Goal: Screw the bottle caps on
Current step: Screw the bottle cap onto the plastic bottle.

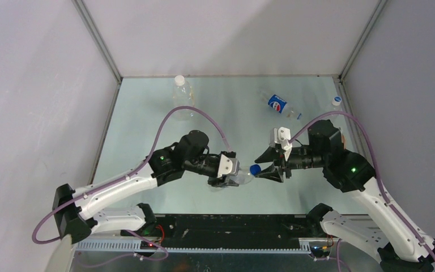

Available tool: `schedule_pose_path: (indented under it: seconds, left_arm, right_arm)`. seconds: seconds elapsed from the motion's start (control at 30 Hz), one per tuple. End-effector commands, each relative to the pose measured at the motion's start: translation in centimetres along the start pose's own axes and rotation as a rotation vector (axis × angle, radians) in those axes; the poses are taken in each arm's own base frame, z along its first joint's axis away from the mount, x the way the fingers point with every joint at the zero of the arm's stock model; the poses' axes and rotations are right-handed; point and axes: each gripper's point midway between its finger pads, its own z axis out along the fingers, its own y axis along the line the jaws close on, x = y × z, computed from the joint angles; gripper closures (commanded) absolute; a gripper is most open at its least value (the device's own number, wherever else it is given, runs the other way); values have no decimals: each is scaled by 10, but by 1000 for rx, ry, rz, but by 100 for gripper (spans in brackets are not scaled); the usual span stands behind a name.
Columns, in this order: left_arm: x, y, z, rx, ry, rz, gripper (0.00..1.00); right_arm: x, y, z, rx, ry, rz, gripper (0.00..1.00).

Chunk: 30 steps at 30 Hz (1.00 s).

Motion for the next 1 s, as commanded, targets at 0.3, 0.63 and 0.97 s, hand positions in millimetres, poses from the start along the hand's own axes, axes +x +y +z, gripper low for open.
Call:
schedule_pose_path:
  seconds: [0.3, 0.63, 0.97]
  left_arm:
    - [-24, 24, -4, -121, -48, 34, 100]
    - [-27, 78, -31, -745, 14, 160, 100]
    - [-23, 75, -12, -790, -52, 88, 100]
  right_arm:
    - [-15, -7, 2, 38, -17, 123, 98]
    - [5, -56, -1, 557, -59, 872, 100]
    - [-38, -66, -14, 661, -285, 697, 45]
